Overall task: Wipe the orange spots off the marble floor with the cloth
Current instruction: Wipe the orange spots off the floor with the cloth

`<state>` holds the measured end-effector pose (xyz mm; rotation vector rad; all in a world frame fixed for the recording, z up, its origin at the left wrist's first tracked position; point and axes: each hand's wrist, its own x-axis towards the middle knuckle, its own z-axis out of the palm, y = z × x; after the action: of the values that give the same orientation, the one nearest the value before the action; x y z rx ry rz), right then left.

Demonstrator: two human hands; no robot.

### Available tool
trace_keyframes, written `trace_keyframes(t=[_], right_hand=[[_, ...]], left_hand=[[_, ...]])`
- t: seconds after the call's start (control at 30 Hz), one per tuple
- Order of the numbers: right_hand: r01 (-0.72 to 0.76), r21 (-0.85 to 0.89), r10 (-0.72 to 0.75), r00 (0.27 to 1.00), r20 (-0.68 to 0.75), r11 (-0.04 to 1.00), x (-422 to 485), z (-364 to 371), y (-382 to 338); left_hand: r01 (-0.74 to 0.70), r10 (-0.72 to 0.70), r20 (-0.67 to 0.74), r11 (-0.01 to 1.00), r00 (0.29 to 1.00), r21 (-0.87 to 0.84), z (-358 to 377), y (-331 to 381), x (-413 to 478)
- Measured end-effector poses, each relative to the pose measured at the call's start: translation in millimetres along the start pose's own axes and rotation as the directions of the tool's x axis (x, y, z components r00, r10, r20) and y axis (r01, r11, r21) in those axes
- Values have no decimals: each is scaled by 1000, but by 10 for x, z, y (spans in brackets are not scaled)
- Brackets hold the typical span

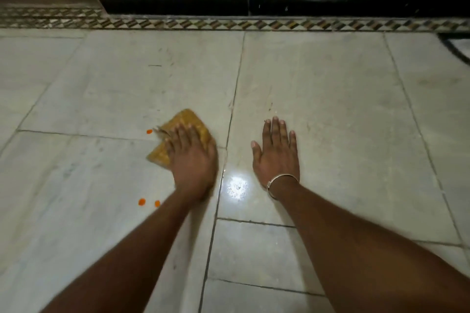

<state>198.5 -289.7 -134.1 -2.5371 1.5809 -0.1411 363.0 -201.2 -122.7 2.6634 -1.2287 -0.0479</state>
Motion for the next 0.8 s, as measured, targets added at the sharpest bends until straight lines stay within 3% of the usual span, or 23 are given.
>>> trace_keyframes(t=[0.13, 0.2, 0.27, 0.33, 0.4, 0.5, 0.63, 0.73, 0.8], right_hand=[[-5, 4, 5, 1000, -18, 1000, 22, 32, 4], [8, 4, -8, 1000, -16, 1000, 31, 42, 31], [12, 2, -12, 1000, -9, 1000, 19, 24, 19], [13, 3, -13, 1000, -11, 1000, -3, 13, -8], [3, -2, -3, 1000, -22, 1000, 22, 31, 1], [-4, 10, 4, 1000, -14, 1000, 30, 26, 3], [26, 14, -26, 1000, 6, 1000, 5, 15, 39], [29, 2, -29, 999, -14, 1000, 0, 22, 63], [14, 10, -14, 1000, -13, 1000, 11, 25, 45]], left_hand=[[-200, 197, 66, 979, 978, 34, 52, 382, 129], [-156, 149, 99, 986, 984, 63, 68, 319, 492], [-24, 17, 91, 997, 996, 71, 52, 51, 689], [23, -27, 56, 998, 998, 59, 19, -50, 402], [-71, 71, -20, 997, 997, 10, 83, 139, -98], [-271, 270, 4, 963, 963, 6, 164, 500, -127], [-157, 159, 65, 987, 985, -36, 73, 425, 635], [-129, 135, 85, 989, 987, -78, -61, 297, 606], [-85, 108, 94, 971, 990, -222, -258, 257, 501]])
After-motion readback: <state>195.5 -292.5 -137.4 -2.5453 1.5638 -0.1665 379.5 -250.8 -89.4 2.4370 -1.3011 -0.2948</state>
